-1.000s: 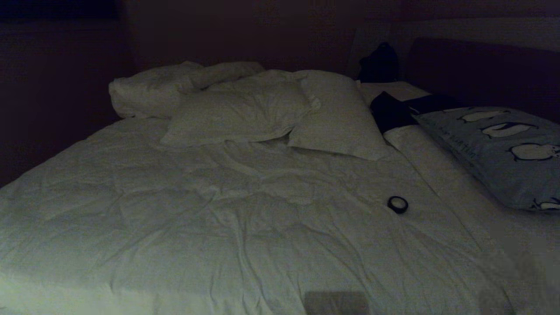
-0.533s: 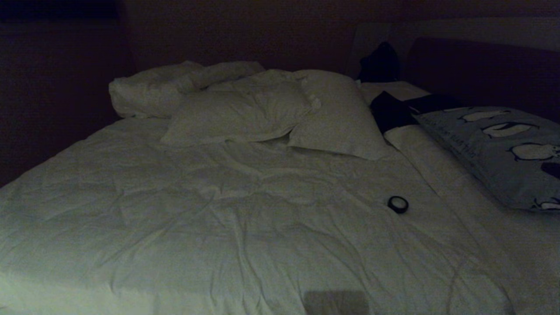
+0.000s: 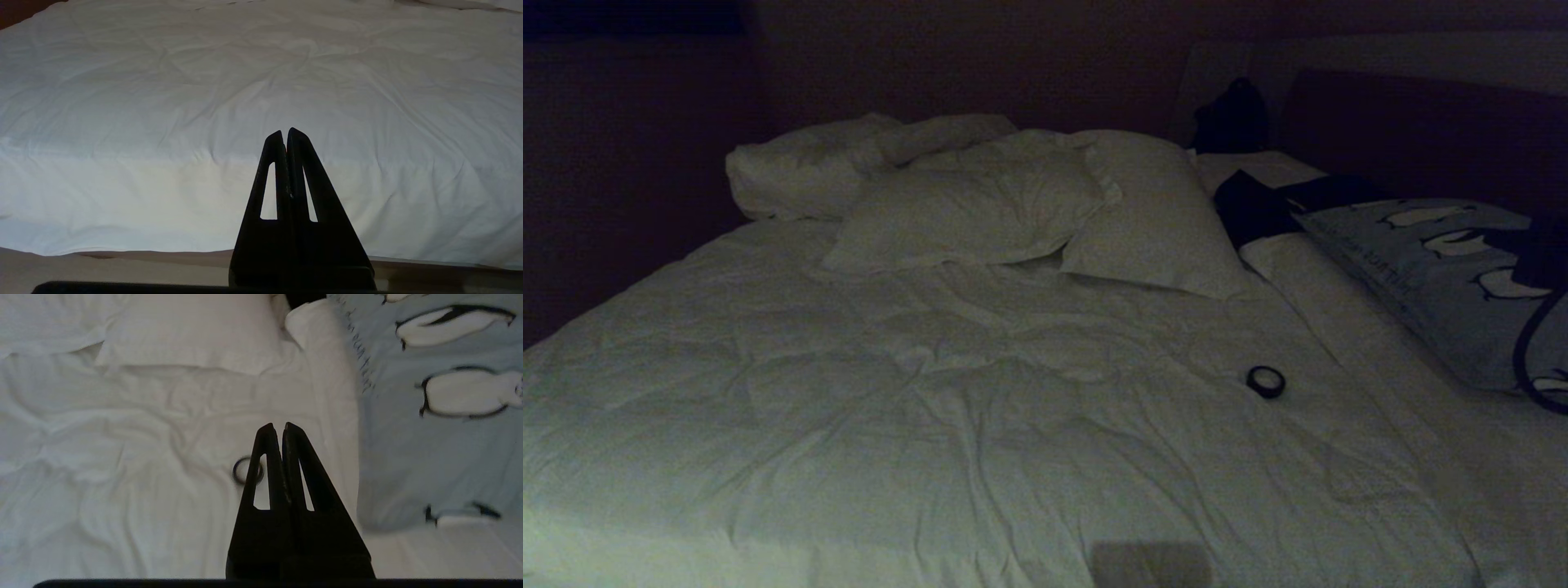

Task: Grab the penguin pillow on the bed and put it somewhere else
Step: Pick up the pillow

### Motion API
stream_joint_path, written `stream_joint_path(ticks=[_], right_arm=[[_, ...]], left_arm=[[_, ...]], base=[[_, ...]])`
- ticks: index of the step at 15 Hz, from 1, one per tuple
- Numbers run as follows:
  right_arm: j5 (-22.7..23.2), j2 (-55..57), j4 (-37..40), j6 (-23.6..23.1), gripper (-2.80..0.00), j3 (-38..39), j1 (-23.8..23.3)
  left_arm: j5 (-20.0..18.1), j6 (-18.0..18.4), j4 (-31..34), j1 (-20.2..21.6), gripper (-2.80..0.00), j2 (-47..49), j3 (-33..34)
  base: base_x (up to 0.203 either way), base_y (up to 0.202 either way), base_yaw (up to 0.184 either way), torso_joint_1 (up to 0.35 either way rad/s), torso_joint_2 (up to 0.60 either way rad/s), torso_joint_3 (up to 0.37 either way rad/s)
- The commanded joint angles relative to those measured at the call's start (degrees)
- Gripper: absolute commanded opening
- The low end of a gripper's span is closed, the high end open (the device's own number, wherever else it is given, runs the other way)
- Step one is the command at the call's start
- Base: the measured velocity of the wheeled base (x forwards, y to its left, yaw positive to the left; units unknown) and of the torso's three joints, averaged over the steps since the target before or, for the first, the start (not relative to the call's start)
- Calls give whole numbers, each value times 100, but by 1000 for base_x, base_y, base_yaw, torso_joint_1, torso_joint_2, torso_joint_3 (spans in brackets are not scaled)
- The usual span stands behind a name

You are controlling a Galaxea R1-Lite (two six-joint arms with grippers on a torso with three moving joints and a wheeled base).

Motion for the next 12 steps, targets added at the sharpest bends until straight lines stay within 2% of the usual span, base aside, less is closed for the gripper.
stream_joint_path(ticks=[1,6,9,12], right_arm=[[13,552,-73,-4,-280,-294,-131],[-12,1458,-1033,-46,-280,-555,-555],[-10,2077,-1298,-67,-280,-996,-973],[-2,2569,-1634,-96,-280,-1249,-1198]], left_arm=[[2,-6,2,0,-280,-2,9],[2,-6,2,0,-280,-2,9],[2,3,2,-9,-280,-2,9],[2,-6,2,0,-280,-2,9]], base=[[0,0,0,0,0,0],[0,0,0,0,0,0],[0,0,0,0,0,0],[0,0,0,0,0,0]])
